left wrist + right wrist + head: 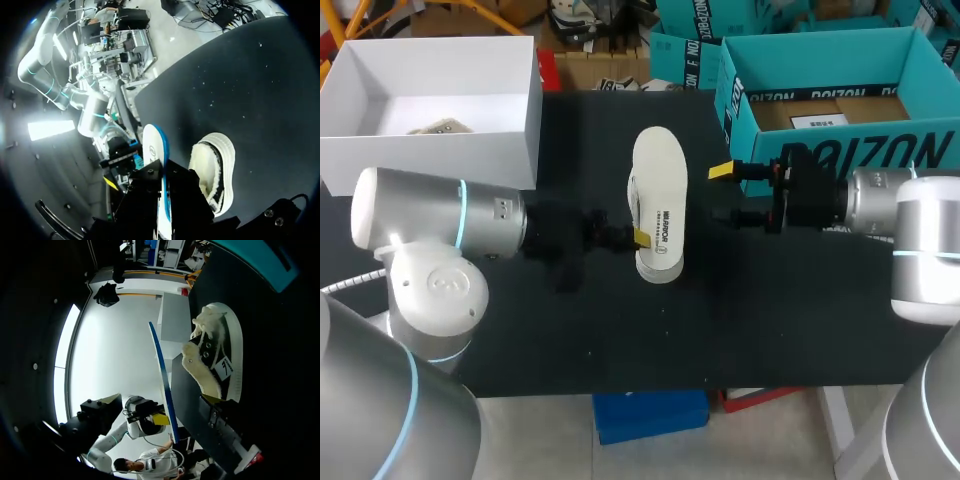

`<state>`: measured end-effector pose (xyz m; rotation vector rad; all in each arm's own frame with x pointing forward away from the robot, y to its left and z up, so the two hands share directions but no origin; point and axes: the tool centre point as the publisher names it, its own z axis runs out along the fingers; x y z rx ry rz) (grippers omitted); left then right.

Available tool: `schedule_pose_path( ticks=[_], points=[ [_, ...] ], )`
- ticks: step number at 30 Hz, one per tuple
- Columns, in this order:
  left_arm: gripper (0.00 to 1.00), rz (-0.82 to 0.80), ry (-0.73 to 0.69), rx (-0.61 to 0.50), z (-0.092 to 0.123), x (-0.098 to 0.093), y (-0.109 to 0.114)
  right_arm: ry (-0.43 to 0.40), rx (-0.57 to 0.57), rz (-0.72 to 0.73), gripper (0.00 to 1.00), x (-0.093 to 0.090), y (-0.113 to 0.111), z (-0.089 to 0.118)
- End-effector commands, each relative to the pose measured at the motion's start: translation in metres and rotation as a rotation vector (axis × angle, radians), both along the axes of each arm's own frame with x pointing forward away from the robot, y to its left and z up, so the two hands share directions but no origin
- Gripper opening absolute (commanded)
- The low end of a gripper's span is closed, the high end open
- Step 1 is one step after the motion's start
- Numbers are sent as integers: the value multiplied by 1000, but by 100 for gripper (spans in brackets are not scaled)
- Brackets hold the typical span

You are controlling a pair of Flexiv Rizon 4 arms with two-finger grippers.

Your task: Take the shoe out of the shoebox, open the shoe tongue, remove and reinsert the insole, then place the shoe into the shoebox

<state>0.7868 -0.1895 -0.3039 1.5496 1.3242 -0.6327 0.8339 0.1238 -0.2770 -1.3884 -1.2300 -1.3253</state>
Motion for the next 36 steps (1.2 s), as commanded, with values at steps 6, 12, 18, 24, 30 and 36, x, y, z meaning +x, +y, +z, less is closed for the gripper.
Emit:
schedule_pose_path(
  ticks=[6,12,18,24,30,36],
  points=[
    [0,26,-14,-10,6,-19,20,1,-1,-2,100,0,1,0],
    [0,26,-15,-5,8,-19,22,1,-1,-2,100,0,1,0],
    [0,26,-15,-5,8,-19,22,1,-1,-2,100,0,1,0],
    [0,26,-15,-5,8,-19,22,-37,-44,10,100,14,3,2],
    [0,26,-15,-5,8,-19,22,-108,-32,84,100,26,23,2],
    [0,26,-15,-5,8,-19,22,-228,-17,183,100,21,41,-3]
  ],
)
